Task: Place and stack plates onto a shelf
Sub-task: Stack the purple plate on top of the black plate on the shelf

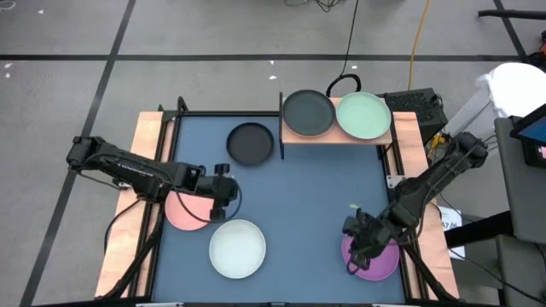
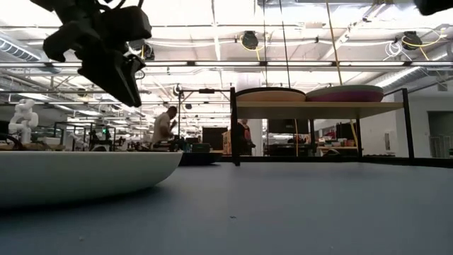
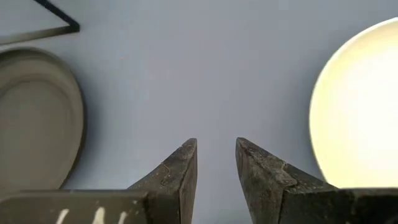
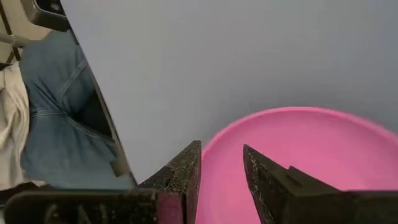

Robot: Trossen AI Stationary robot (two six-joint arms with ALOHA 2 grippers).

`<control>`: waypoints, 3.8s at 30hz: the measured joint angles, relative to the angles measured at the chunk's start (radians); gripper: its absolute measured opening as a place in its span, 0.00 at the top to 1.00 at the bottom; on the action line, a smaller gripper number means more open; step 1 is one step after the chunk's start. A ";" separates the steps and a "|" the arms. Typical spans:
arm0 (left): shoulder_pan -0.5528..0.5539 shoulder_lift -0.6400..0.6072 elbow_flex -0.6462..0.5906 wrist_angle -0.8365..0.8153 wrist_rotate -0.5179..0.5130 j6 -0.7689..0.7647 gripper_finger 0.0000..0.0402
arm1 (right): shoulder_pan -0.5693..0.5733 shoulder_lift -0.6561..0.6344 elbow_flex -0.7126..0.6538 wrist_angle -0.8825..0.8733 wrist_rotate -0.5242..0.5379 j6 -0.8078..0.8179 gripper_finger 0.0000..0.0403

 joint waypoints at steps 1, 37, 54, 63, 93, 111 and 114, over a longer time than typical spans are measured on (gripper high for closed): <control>-0.006 0.000 0.000 0.008 0.000 -0.001 0.71 | 0.014 0.022 0.013 0.003 -0.001 0.024 0.75; -0.029 0.000 0.000 0.008 -0.002 -0.011 0.71 | 0.144 0.338 0.072 0.092 -0.014 0.493 0.74; -0.029 0.000 0.000 0.008 -0.002 -0.015 0.71 | 0.144 0.412 0.075 0.156 -0.019 0.423 0.94; -0.029 0.000 0.000 0.014 -0.002 -0.022 0.71 | 0.143 0.353 0.070 0.138 -0.012 0.354 1.00; -0.042 0.000 0.000 0.061 -0.003 -0.102 0.71 | 0.003 0.058 0.073 0.108 0.364 -0.383 1.00; -0.113 0.000 0.000 0.060 -0.011 -0.153 0.71 | -0.091 0.052 0.073 0.115 0.383 -0.597 1.00; -0.125 0.000 0.000 0.060 -0.012 -0.158 0.71 | -0.085 0.100 0.073 0.115 0.297 -0.540 1.00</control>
